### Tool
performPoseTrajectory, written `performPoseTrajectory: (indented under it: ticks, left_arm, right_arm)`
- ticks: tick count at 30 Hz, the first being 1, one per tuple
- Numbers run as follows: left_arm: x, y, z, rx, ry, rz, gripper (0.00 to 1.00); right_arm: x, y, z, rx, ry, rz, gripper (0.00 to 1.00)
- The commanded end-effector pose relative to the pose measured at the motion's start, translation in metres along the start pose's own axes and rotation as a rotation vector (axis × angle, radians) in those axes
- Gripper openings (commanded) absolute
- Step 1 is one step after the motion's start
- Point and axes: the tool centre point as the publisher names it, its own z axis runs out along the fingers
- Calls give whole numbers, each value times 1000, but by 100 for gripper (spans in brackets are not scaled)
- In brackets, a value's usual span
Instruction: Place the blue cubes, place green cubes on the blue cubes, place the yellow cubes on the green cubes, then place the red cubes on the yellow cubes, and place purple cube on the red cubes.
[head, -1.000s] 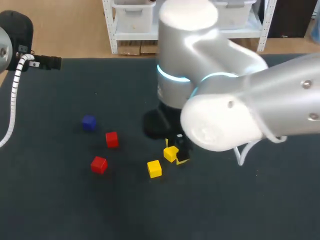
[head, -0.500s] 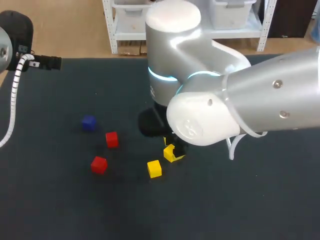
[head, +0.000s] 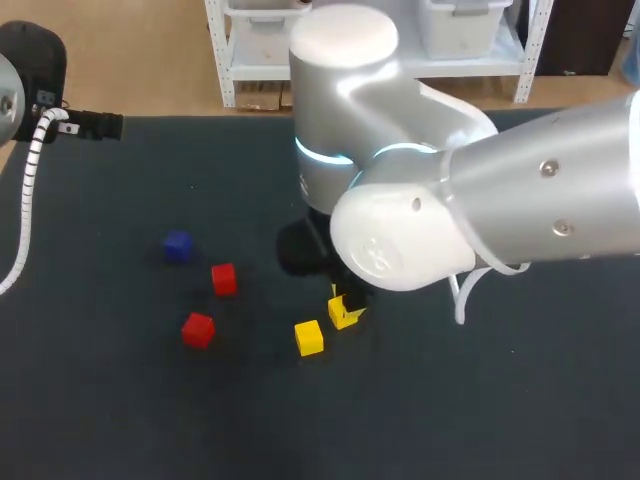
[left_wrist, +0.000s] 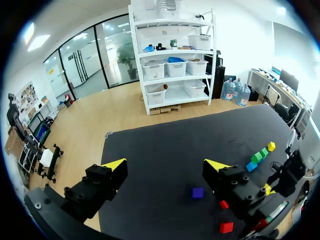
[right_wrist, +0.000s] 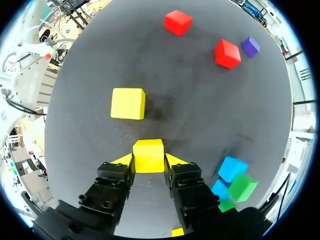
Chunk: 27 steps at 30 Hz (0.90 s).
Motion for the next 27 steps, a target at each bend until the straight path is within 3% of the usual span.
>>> performPoseTrajectory:
  ticks: [1, 9, 15, 18, 19, 23, 27]
  left_arm:
    - [-1, 2, 0, 8, 2, 2, 100]
    - [-1, 2, 0, 8, 2, 2, 100]
    - [-1, 2, 0, 8, 2, 2, 100]
    - [-1, 2, 0, 8, 2, 2, 100]
    - [-1, 2, 0, 8, 2, 2, 100]
    - [-1, 2, 0, 8, 2, 2, 100]
    - [-1, 2, 0, 8, 2, 2, 100]
  right_arm:
    - [6, 4, -10, -11, -22, 20, 0]
    - [22, 8, -40, -46, -93, 129, 0]
    - [43, -19, -67, 10, -74, 229, 0]
    - [49, -34, -82, 13, -109, 266, 0]
    - [50, -41, -85, 11, -123, 281, 6]
    - [55, -62, -93, 29, -119, 304, 0]
    - [58, -78, -94, 35, -111, 325, 0]
